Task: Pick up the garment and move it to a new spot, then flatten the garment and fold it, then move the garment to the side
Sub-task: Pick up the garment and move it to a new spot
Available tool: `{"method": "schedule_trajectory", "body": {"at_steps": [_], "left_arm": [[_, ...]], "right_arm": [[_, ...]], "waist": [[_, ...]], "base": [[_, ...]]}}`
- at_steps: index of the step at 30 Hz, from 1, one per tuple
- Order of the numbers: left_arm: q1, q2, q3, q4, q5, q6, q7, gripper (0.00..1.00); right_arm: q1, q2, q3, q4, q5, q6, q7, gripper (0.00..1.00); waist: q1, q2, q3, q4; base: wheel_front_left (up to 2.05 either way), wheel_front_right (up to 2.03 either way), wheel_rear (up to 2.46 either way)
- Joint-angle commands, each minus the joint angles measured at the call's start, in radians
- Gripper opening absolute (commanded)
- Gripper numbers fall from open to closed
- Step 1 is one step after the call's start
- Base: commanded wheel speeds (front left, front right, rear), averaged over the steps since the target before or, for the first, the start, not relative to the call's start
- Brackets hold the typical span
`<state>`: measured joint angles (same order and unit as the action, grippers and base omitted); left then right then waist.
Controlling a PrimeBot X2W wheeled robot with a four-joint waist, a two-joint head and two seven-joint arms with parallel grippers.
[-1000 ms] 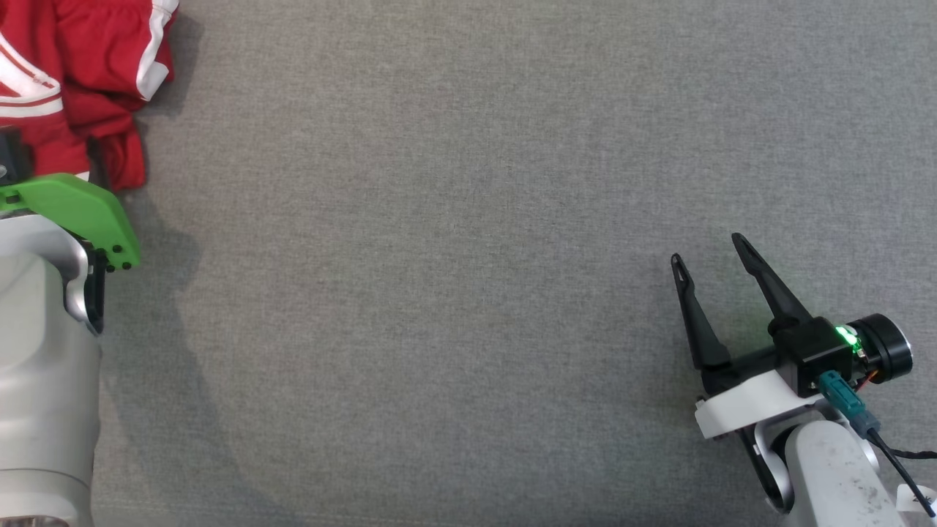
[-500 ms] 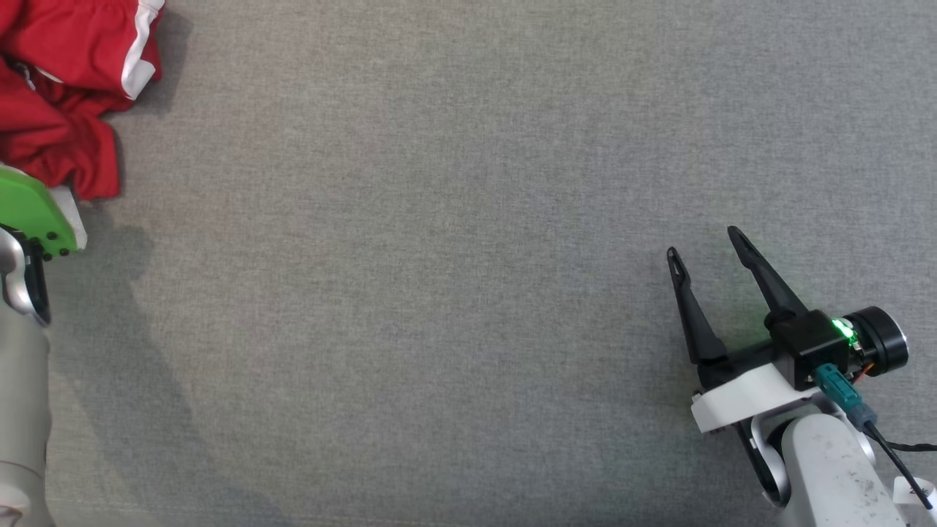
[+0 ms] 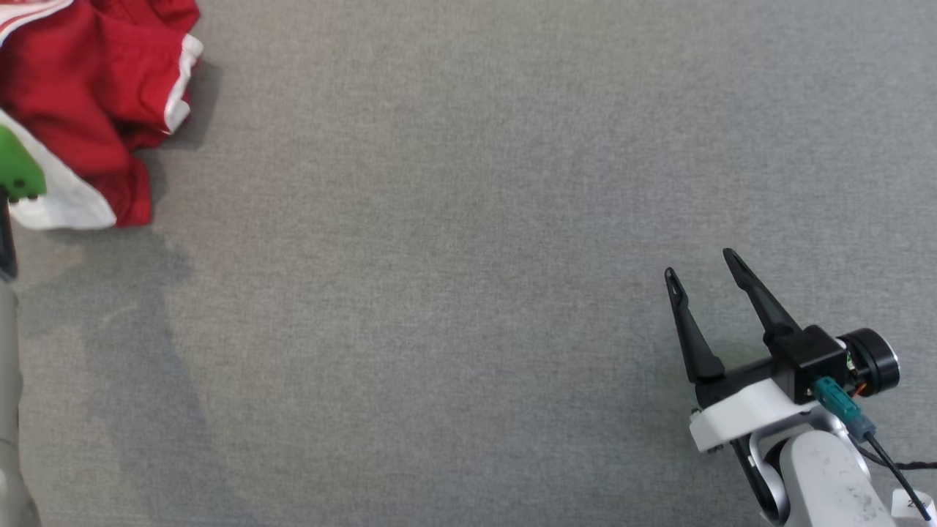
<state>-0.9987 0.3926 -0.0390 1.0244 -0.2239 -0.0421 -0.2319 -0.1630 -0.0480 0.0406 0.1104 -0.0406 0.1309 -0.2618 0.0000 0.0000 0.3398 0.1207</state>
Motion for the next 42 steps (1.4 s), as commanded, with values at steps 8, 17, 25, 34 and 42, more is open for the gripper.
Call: {"method": "schedule_trajectory", "body": {"at_steps": [8,17,25,34,42], "left_arm": [[-0.092,-0.063,-0.09,-0.145,0.027,-0.049,0.033,0.0],[-0.161,-0.203,-0.184,-0.335,-0.004,-0.075,0.121,0.0],[-0.215,-0.326,-0.251,-0.456,-0.127,-0.085,0.176,0.0],[-0.147,-0.339,-0.326,-0.529,-0.381,-0.073,0.142,0.0],[0.026,-0.249,-0.318,-0.37,-0.388,-0.069,0.1,0.0]], "right_arm": [[0.059,-0.004,0.003,0.017,0.045,0.0,-0.005,1.0],[0.075,-0.004,-0.004,0.022,0.086,0.0,-0.005,1.0],[0.054,-0.004,0.004,0.023,0.114,0.0,-0.005,1.0],[0.045,-0.004,-0.017,0.015,0.128,0.0,-0.005,1.0],[0.021,-0.004,-0.036,0.002,0.128,0.0,-0.005,1.0]], "waist": [[0.0,0.0,-0.146,-0.059],[0.0,0.0,-0.189,-0.156],[0.0,0.0,-0.177,-0.246],[0.0,0.0,-0.138,-0.288],[0.0,0.0,-0.074,-0.279]], "base": [[0.0,0.0,0.0],[0.0,0.0,0.0],[0.0,0.0,0.0],[0.0,0.0,0.0],[0.0,0.0,0.0]]}}
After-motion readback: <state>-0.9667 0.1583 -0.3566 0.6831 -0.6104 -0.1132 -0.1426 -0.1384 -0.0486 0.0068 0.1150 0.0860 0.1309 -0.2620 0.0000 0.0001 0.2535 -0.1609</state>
